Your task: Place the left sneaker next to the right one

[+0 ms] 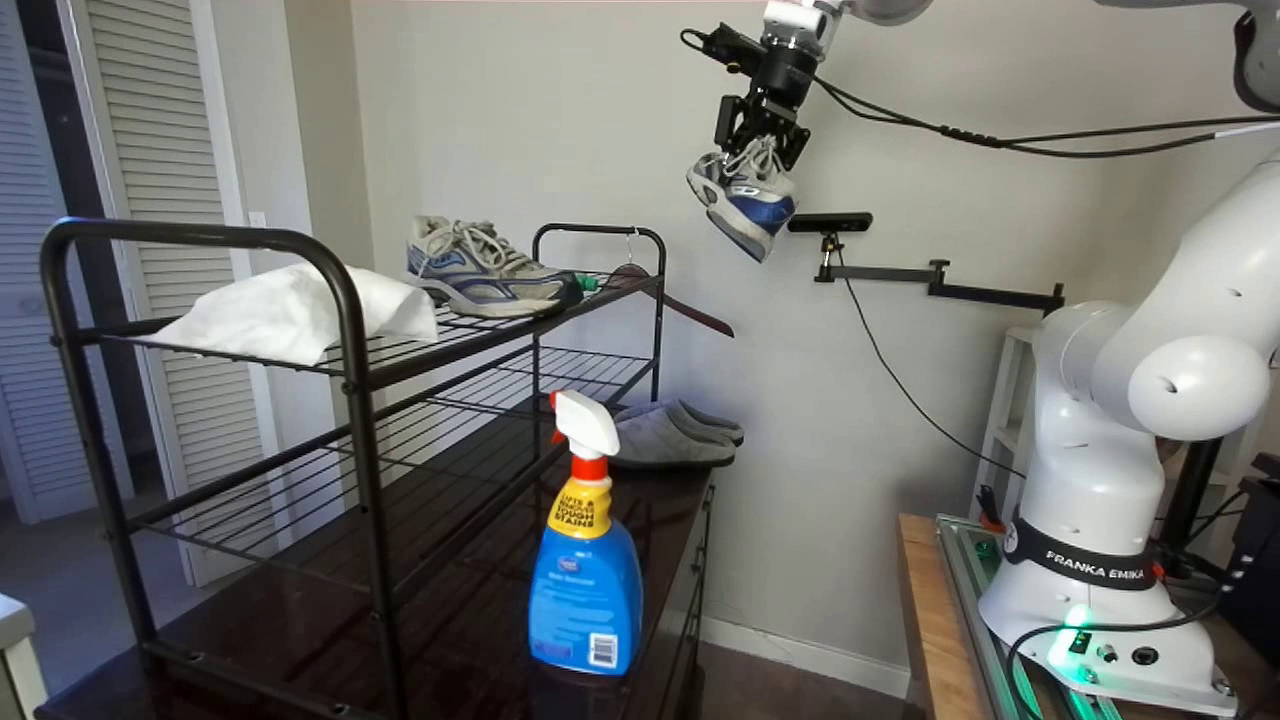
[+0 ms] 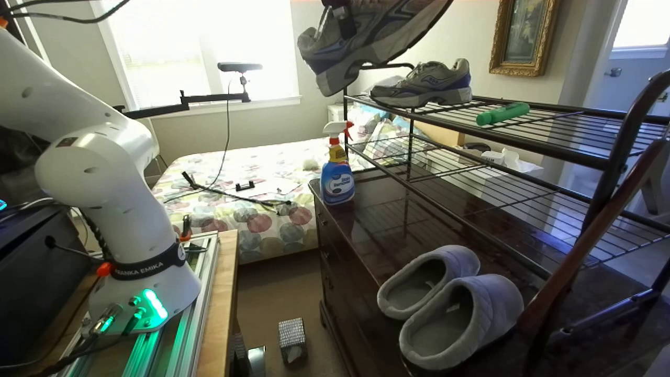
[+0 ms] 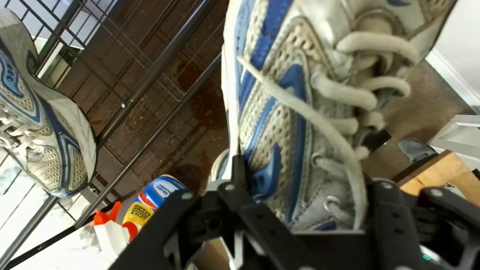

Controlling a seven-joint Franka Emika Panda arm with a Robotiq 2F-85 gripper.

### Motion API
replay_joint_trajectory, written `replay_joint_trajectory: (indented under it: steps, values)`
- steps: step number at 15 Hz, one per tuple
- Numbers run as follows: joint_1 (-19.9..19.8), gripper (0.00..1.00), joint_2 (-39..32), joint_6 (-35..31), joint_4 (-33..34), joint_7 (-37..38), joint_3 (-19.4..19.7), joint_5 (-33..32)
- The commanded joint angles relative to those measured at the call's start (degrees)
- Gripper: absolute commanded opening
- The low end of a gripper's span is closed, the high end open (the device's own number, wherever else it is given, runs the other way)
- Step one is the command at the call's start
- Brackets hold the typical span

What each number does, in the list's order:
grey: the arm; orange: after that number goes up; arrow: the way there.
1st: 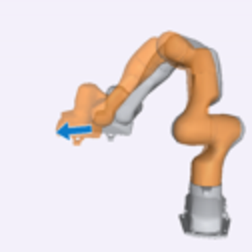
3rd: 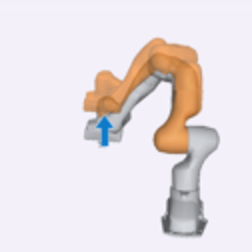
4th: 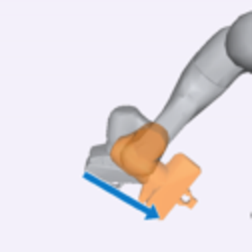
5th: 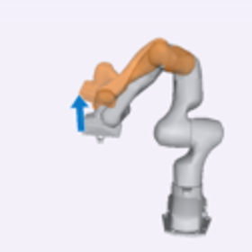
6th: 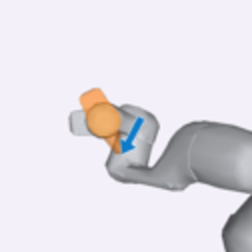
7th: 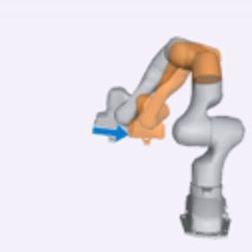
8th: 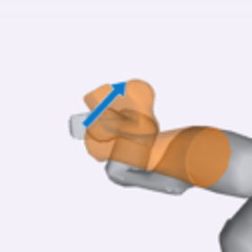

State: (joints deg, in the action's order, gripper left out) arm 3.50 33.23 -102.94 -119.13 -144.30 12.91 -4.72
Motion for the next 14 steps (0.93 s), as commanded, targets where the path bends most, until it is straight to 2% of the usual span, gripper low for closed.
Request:
replay_joint_trajectory:
  steps: [1,2,6,14]
  values:
    - [-0.74,0.62,-0.42,0.09,0.37,-0.44,-0.50,0.40]
    - [-0.75,0.37,-0.60,0.10,0.42,-0.48,-0.52,0.40]
    - [0.23,0.37,-4.87,2.77,5.38,-4.94,0.23,0.17]
    - [0.95,0.37,-15.03,11.63,17.24,-14.93,-3.09,0.38]
